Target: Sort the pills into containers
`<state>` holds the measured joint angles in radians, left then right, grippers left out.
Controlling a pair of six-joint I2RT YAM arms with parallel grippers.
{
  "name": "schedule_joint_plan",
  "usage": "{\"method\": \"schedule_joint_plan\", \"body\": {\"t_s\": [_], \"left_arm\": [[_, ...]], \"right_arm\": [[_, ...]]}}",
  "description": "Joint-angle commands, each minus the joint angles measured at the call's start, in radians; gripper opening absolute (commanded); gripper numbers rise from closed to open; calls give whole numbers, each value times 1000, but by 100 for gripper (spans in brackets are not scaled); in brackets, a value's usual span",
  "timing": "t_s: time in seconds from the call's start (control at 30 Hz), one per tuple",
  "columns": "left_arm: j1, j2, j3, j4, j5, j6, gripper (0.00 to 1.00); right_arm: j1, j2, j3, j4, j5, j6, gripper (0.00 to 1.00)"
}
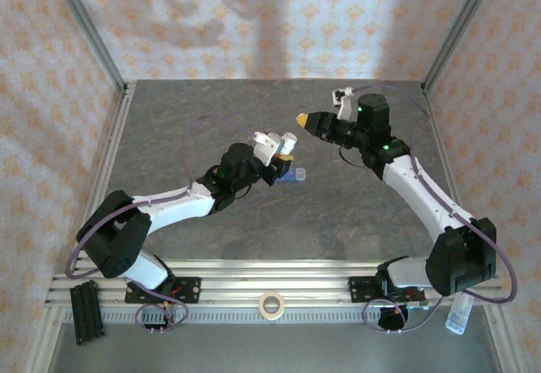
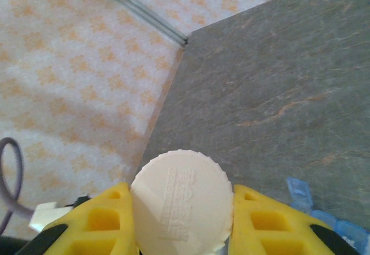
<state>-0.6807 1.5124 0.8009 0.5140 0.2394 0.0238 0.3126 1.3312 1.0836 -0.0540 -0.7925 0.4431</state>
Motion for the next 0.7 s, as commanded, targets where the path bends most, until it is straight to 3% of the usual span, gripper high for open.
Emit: {"method": "schedule_joint_plan", "body": {"t_s": [0.0,0.13,0.33,0.67], "left_arm": [[0,-35,-6,50,9,-13,0],[0,-35,1,30,-4,-11,0],[0,-32,10,4,-36,-9,0],[-2,-22,18,-17,-86,2,0]], "right_arm": [[-17,15,40,-120,181,-37,21],[-27,103,102,-269,408,-55,21],[-27,258,179,-341,668,-51,22],[-27,508,288,-390,858,11,21]]}}
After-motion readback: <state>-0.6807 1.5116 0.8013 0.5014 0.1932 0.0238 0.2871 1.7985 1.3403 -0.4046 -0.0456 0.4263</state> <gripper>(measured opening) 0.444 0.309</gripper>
